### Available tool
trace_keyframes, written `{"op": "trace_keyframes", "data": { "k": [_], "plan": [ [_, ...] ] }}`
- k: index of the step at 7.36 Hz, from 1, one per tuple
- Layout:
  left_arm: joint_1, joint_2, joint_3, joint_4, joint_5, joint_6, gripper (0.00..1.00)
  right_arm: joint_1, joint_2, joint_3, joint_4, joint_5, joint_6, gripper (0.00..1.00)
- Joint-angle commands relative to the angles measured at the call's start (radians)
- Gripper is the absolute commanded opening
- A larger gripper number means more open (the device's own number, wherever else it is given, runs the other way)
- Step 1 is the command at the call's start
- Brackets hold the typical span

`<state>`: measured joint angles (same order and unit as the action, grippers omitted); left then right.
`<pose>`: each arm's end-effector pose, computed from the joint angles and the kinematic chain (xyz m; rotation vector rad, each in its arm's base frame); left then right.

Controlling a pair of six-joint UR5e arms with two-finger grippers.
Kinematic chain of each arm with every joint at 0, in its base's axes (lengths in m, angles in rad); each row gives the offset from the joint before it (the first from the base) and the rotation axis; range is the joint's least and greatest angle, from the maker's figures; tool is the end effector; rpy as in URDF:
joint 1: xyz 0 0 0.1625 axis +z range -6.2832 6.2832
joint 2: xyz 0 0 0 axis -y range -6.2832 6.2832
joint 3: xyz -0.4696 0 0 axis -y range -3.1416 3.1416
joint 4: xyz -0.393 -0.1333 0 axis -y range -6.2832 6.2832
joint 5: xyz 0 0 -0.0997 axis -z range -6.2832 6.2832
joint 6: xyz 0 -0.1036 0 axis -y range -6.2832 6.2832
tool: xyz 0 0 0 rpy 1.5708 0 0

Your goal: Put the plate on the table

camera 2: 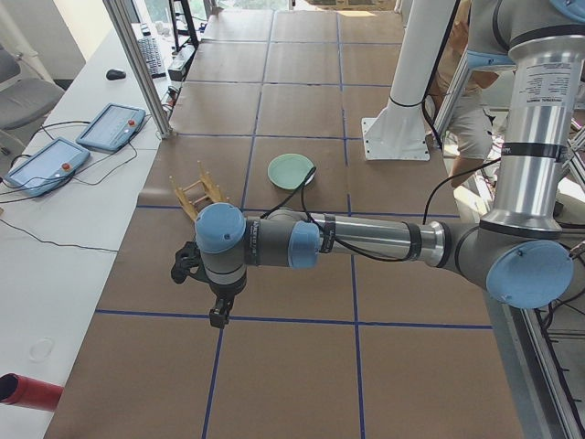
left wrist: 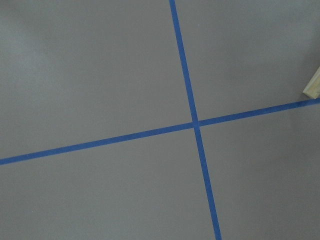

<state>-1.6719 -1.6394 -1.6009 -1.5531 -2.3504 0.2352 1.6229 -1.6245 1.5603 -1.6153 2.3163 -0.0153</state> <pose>-0.1135 -0.5198 0.6576 0.2064 0.7561 0.1587 0.0868 -0.4539 0.7431 -0.0785 -0.7480 0.0756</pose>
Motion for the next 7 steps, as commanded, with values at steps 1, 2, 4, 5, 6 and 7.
{"op": "trace_keyframes", "data": {
  "k": [1, 2, 4, 5, 6, 7],
  "plan": [
    [-0.002, 0.010, -0.001, -0.071, -0.003, 0.003, 1.00, 0.000, 0.000, 0.000, 0.000, 0.000, 0.000, 1.00],
    [-0.002, 0.012, 0.004, -0.081, -0.003, -0.005, 1.00, 0.000, 0.000, 0.000, 0.000, 0.000, 0.000, 1.00],
    [-0.002, 0.010, 0.004, -0.082, -0.003, -0.005, 1.00, 0.000, 0.000, 0.000, 0.000, 0.000, 0.000, 1.00],
    [-0.002, 0.012, 0.004, -0.082, -0.001, -0.007, 1.00, 0.000, 0.000, 0.000, 0.000, 0.000, 0.000, 1.00],
    [-0.002, 0.012, 0.004, -0.082, -0.001, -0.007, 1.00, 0.000, 0.000, 0.000, 0.000, 0.000, 0.000, 1.00],
    [-0.002, 0.012, 0.004, -0.082, -0.001, -0.007, 1.00, 0.000, 0.000, 0.000, 0.000, 0.000, 0.000, 1.00]
  ]
}}
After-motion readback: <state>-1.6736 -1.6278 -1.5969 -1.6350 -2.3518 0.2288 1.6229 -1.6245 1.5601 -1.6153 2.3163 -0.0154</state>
